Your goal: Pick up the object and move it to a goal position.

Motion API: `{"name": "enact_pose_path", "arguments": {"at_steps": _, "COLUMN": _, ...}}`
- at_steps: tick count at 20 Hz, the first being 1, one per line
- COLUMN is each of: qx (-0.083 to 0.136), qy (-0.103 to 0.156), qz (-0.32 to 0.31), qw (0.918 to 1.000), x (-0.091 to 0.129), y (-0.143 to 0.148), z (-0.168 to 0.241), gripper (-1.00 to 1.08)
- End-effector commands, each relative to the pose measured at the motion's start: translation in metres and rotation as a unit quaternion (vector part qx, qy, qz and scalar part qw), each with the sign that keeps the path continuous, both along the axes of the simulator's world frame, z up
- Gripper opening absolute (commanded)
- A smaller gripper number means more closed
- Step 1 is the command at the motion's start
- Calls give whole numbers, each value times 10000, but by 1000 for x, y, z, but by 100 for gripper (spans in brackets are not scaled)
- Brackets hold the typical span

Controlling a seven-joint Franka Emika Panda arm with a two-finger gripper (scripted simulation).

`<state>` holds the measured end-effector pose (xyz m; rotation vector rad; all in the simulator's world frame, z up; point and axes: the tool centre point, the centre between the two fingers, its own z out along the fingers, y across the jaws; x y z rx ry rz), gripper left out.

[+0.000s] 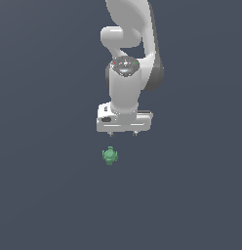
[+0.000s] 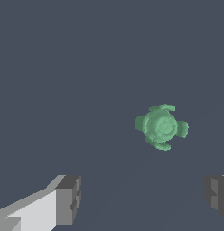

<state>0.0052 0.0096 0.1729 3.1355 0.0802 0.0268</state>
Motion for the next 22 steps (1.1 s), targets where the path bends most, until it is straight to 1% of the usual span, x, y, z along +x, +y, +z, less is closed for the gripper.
{"name": "enact_pose_path", "arguments": {"at_steps": 1, "qx": 0, "qy": 0, "qz": 0, "qw": 10000, "x": 0, "y": 0, "z": 0, "gripper": 100}}
{"name": "enact_pose_path", "arguments": {"at_steps": 11, "qx": -62, "qy": -171, "qz": 180, "qw": 9997, "x": 7, "y": 21, "z": 11, "gripper": 100}}
{"name": "enact_pose_path", "arguments": {"at_steps": 16, "qx": -61, "qy": -157, "qz": 219, "qw": 9996, "x": 7, "y": 18, "z": 9, "gripper": 100}}
{"name": "enact_pose_path", "arguments": {"at_steps": 22, "qx": -71, "qy": -135, "qz": 465, "qw": 9988, "x": 10, "y": 12, "z": 2, "gripper": 100}}
